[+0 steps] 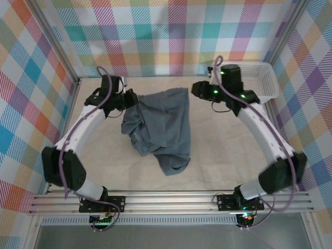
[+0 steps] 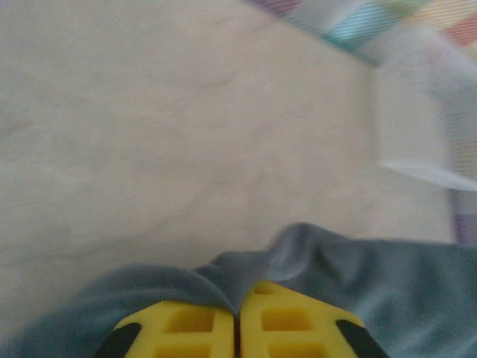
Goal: Fold the inside-out t-shirt
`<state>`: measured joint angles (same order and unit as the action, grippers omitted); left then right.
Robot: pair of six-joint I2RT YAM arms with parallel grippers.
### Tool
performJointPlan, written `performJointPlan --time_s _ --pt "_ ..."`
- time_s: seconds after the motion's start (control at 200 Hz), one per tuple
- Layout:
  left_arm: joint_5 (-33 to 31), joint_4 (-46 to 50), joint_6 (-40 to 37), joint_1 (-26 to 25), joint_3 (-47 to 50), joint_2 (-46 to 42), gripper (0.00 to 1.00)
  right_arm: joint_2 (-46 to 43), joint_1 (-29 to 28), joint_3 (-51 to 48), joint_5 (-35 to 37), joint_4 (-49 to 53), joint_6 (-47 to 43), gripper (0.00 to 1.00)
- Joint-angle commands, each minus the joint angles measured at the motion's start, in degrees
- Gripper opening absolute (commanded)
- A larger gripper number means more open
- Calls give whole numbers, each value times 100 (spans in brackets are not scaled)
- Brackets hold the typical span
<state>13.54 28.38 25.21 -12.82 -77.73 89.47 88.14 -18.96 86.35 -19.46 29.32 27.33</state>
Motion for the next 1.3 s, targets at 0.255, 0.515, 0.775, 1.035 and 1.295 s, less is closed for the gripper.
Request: performJointPlan --time_s 0.255,0.515,0.775,1.035,1.295 --pt "-370 -49 -37 20 779 -848 45 -98 43 -1172 832 444 79 58" --pt "-1531 519 -620 -2347 694 -71 48 -23 -752 -3155 355 -523 1309 55" --pt "-850 348 -648 -2628 -12 1624 66 729 -1320 -3563 82 -1373 2032 54" --pt "-462 464 -539 -2507 -541 2367 1 836 -1347 -3436 583 -1083 1954 0" --pt "62 537 -223 -1036 -604 208 0 -884 -1229 -3230 2331 -31 1024 0"
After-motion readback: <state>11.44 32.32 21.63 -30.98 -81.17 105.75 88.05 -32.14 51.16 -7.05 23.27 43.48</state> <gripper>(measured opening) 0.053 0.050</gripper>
